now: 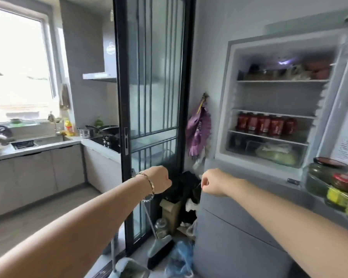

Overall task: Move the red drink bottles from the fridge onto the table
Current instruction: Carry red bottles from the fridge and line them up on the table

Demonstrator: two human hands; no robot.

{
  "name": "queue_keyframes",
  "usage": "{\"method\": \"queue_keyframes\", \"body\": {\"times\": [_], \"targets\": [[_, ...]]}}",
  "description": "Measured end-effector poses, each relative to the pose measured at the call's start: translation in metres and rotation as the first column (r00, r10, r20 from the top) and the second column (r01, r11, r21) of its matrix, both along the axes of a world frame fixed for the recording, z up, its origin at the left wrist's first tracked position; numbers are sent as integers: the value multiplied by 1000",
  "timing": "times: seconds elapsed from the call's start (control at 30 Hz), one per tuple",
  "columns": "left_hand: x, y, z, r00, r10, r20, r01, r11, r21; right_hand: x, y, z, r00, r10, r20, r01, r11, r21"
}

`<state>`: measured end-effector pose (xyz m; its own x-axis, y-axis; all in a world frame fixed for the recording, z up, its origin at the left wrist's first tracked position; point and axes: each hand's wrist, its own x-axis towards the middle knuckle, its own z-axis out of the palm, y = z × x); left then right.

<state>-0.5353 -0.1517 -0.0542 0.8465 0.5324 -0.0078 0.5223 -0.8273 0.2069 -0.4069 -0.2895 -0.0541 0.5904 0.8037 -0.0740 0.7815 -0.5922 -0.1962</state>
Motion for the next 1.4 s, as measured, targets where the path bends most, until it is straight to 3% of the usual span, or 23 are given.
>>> {"method": "queue_keyframes", "body": {"times": [0.37,0.6,0.73,0.87,1.07,1.17,1.3,1.4], "targets": [[310,66,32,924,-381,6,378,918,118,239,46,24,926,-373,57,371,927,48],[454,80,33,869,-494,29,490,867,89,344,45,35,858,-513,-14,512,854,95],[514,82,28,850,-523,54,519,851,73,404,50,26,838,-545,28,541,836,98],[590,84,25,845,-522,117,517,853,71,490,54,22,809,-584,72,562,803,201],[709,71,36,831,-486,271,498,867,27,646,35,21,676,-737,2,654,601,459],[748,64,35,822,-483,303,503,864,14,706,28,12,620,-770,-152,724,486,490],[790,60,31,807,-510,298,526,850,31,771,25,1,513,-719,-469,788,176,590],[806,60,24,786,-522,331,555,832,-6,802,22,-9,499,-653,-569,782,57,621]]}}
